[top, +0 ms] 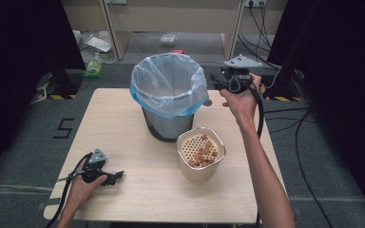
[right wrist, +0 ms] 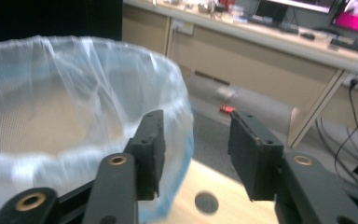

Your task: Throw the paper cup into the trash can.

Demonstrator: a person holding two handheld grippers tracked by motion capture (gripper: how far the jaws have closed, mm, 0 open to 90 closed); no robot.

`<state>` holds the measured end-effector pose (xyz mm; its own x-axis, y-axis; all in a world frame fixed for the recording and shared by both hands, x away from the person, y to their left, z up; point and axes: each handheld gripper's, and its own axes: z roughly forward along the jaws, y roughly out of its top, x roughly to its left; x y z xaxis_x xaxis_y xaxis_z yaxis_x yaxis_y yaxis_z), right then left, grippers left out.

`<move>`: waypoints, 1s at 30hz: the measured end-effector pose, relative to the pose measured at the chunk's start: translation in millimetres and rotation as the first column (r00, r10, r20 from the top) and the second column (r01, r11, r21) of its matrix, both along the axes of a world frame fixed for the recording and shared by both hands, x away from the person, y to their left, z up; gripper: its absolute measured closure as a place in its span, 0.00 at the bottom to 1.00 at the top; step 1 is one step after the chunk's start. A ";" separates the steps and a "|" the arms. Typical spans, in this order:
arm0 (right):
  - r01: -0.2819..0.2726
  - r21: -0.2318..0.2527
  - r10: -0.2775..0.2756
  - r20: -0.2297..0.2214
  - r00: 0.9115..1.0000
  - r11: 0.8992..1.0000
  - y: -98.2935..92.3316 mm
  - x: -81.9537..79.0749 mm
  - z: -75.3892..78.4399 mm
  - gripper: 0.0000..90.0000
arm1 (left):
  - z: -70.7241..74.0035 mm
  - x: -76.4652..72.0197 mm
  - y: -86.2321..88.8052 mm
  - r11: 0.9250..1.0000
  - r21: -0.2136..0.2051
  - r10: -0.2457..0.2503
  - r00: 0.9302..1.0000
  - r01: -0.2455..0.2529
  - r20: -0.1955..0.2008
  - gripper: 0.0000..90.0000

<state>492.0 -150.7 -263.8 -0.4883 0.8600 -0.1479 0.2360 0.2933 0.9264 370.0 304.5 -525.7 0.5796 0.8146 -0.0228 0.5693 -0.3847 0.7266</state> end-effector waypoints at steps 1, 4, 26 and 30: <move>0.005 -0.002 -0.005 -0.009 1.000 1.000 -4.0 -1.7 -3.7 0.59 | 0.1 0.0 0.0 1.000 0.001 0.000 1.000 0.000 0.000 0.00; 0.022 -0.004 -0.022 -0.032 0.999 1.000 -14.6 -6.5 -15.3 0.56 | 0.0 0.0 0.0 1.000 0.000 0.000 1.000 0.000 0.000 0.00; 0.077 -0.044 -0.081 -0.106 0.991 0.996 -61.3 -41.8 -81.3 0.49 | 0.1 0.0 0.0 1.000 0.000 0.000 1.000 0.000 -0.001 0.00; 0.078 -0.049 -0.084 -0.127 0.988 0.996 -66.9 -47.7 -95.3 0.48 | 0.1 0.0 0.0 1.000 0.000 0.000 1.000 0.000 -0.001 0.00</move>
<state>444.3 -217.6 -359.1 -0.4349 0.8915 -0.1267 0.3768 0.3080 0.8736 370.0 304.5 -525.6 0.5797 0.8145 -0.0232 0.5699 -0.3849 0.7260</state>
